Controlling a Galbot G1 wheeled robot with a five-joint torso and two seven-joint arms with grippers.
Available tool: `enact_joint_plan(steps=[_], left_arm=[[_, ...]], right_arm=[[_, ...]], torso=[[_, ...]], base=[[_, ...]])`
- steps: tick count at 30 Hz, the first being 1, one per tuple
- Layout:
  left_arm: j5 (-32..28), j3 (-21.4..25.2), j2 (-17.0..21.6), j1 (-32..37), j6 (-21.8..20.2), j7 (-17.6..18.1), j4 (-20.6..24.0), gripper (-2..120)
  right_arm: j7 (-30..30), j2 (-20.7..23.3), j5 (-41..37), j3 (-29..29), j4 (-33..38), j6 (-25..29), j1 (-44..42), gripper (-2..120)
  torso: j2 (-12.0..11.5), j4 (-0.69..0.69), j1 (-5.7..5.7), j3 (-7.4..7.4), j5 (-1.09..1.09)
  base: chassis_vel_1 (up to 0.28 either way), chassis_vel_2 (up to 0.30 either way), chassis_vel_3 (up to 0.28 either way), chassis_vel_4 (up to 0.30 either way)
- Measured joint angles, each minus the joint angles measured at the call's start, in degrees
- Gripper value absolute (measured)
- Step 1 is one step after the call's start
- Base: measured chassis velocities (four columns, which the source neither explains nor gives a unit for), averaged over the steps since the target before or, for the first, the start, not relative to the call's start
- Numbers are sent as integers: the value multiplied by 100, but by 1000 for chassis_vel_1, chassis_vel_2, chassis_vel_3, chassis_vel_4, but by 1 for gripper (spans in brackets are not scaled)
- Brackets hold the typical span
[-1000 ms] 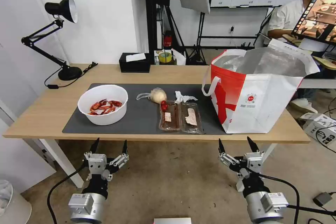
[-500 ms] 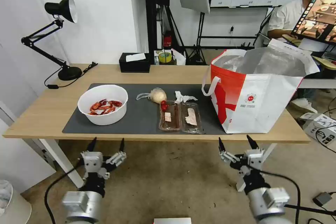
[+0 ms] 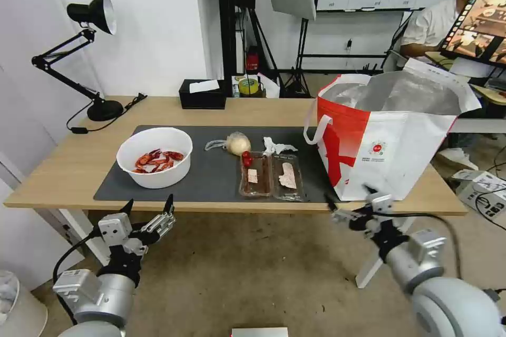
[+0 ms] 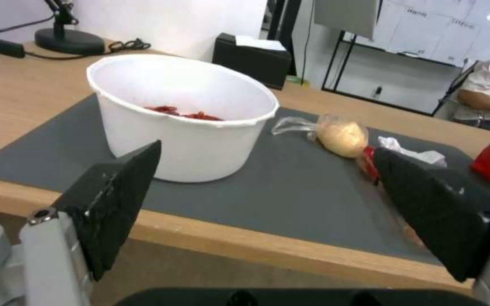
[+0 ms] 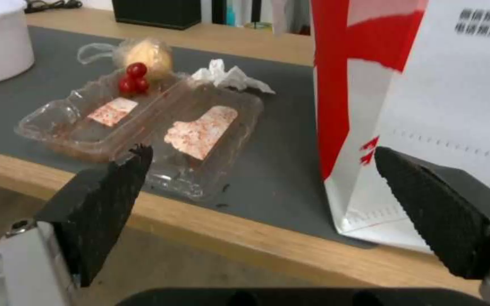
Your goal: Pick up the trash from the table and place it into the takeout bag.
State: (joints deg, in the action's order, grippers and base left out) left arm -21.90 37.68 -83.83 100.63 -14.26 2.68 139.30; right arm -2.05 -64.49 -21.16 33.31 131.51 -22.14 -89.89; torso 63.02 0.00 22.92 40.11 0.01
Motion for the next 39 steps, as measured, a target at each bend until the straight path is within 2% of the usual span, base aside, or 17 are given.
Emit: enact_joint_plan(steps=[12,15,20,23,24,27,28,32,33,36,37,39], left_arm=[[42,-58,-42,40,166,-43,-65,100],[110,-65,-53,123,21,-111,-40,100],[156,-46,-61,125,18,-130,-58,100],[162,-17,-53,136,19,-131,-58,100],[162,-17,-53,136,19,-131,-58,100],[165,12,-51,158,19,-133,-58,100],[165,12,-51,158,19,-133,-58,100],[187,34,-68,182,19,-137,-62,100],[187,34,-68,182,19,-137,-62,100],[220,36,-94,191,21,-146,-100,100],[220,36,-94,191,21,-146,-100,100],[242,35,-129,203,22,-153,-120,100]], right_arm=[[14,-80,-199,-122,-90,396,-1,100],[164,-127,-924,-420,-118,543,65,100],[385,-197,-1647,-807,-188,583,275,100],[635,-248,-2400,-1103,-237,543,549,100],[635,-248,-2400,-1103,-237,543,549,100],[1059,-275,-3332,-1333,-309,410,858,100],[1059,-275,-3332,-1333,-309,410,858,100],[1903,-256,-5000,-1517,-344,228,1145,100],[1903,-256,-5000,-1517,-344,228,1145,100],[2388,-263,-5891,-1582,-345,202,1325,100],[2388,-263,-5891,-1582,-345,202,1325,100],[2748,-306,-6429,-1637,-388,199,1482,100]], torso=[[0,0,0,-1,-2],[0,0,0,-1,-2],[0,0,0,-1,-2],[0,0,0,-1,-2],[0,0,0,-1,-2],[0,1,0,0,-2],[0,1,0,0,-2],[0,0,0,0,-2],[0,0,0,0,-2],[0,0,0,-1,-2],[0,0,0,-1,-2],[0,0,0,0,-2]], base=[[0,0,0,0],[0,0,0,0],[0,0,0,0],[0,0,0,0],[0,0,0,0],[0,0,0,0],[0,0,0,0],[0,0,0,0],[0,0,0,0],[0,0,0,0],[0,0,0,0],[0,0,0,0]])
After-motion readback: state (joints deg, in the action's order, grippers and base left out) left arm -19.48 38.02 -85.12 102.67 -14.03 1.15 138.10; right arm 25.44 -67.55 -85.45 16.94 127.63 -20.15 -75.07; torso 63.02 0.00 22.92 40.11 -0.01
